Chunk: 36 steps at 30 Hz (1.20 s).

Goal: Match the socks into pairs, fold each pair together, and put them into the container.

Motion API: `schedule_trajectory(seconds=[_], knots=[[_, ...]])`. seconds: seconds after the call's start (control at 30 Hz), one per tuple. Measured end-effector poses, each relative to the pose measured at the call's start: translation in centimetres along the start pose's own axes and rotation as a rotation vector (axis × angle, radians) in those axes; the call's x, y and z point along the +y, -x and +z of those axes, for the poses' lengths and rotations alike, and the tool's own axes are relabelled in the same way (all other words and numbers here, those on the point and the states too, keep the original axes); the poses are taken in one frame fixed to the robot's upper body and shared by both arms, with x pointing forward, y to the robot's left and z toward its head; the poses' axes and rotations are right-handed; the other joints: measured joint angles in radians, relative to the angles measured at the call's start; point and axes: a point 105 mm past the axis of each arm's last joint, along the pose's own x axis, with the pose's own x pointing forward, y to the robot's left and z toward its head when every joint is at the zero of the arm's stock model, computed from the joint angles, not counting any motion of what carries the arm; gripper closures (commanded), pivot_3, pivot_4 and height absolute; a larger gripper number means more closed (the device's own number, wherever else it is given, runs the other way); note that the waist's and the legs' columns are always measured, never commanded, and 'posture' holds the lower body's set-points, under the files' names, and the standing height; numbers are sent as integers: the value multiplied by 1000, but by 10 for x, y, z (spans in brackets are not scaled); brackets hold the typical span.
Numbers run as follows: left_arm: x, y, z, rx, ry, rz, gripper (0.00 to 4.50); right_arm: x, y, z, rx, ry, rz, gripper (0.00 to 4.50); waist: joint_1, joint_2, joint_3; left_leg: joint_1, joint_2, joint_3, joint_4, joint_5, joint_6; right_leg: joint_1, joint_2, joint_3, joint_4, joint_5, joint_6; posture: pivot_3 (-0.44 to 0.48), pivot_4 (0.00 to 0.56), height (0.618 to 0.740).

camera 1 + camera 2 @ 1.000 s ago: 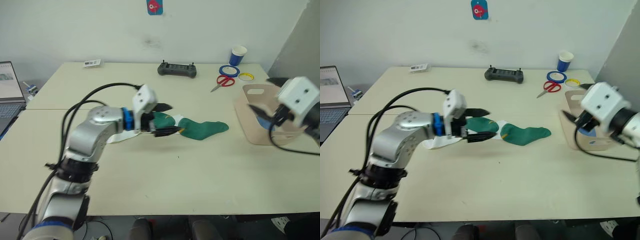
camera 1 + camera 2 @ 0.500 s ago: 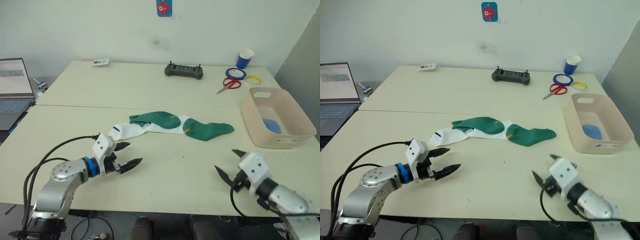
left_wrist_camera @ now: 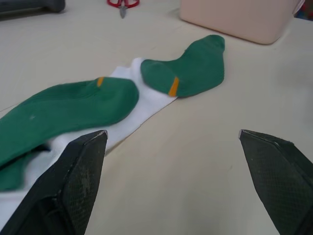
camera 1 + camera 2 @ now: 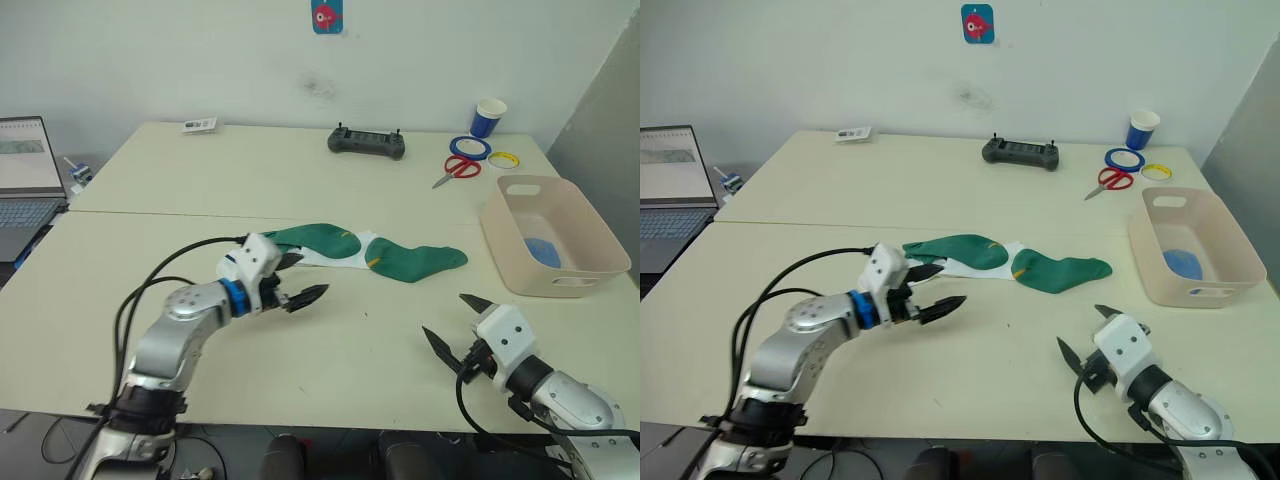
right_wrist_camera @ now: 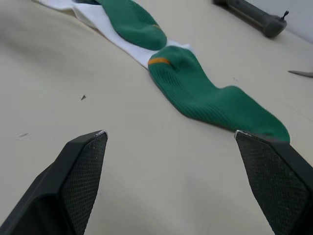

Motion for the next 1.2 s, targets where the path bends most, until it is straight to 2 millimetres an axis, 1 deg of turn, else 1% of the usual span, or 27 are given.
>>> schedule_trajectory(seconds=[0.1,0.13,0.23,0.43,0.53,0.57,0.6,0.63,0.8,1.0,1.03,1.2], knots=[[-9,-39,10,3,54,-42,0,7,-5,6,-12,-4,28,6,1,0,0,0,-1,0,1,0,0,0,0,0,0,1,1,0,150,740],[-10,-49,12,11,60,-41,0,9,-6,8,-18,-3,36,6,0,0,0,0,-1,0,1,0,0,0,0,0,0,1,1,0,150,740],[-4,-78,9,64,90,22,0,12,-5,8,-3,0,49,6,-5,0,0,0,-1,0,0,0,0,0,1,0,0,1,1,0,150,740],[-4,-117,3,117,88,70,0,12,-3,4,26,-9,37,6,-3,-1,0,-1,-1,-1,0,0,0,-1,1,0,0,0,1,0,150,740],[-7,-130,3,132,85,76,0,13,-2,7,20,-7,30,6,-4,-1,0,-2,-1,-1,0,0,0,-1,1,0,-1,1,1,0,150,740],[-8,-133,2,138,83,79,400,14,-2,8,19,-8,32,0,-4,-1,0,-2,-1,-1,0,0,0,-1,1,0,-1,1,1,0,150,740],[-9,-134,2,139,81,78,579,14,-2,8,20,-10,32,0,-4,-1,0,-1,-1,-1,0,0,0,-1,1,0,-1,0,1,0,150,740],[-10,-135,1,140,79,77,854,15,-1,7,23,-12,30,0,-4,-1,0,-1,-1,-1,0,0,0,-1,2,0,-1,0,1,0,150,740],[-9,-134,-1,155,62,83,2474,14,-1,7,28,-14,19,0,-4,-1,0,-2,-1,-1,0,0,0,-1,1,0,-1,1,1,0,150,740],[-10,-133,-10,173,70,87,4388,13,-2,7,24,-11,6,0,-4,-1,0,-2,-1,-1,0,0,0,-1,1,0,-1,0,1,0,150,740],[-10,-132,-11,173,72,87,4479,13,-2,7,24,-11,6,0,-4,-1,0,-2,0,-1,0,0,0,-1,1,0,-1,0,1,0,150,740],[-8,-128,-11,154,75,103,4479,15,-3,6,25,-10,15,0,-4,-1,0,-2,0,-1,0,0,0,-1,1,0,-1,1,1,0,150,740]])
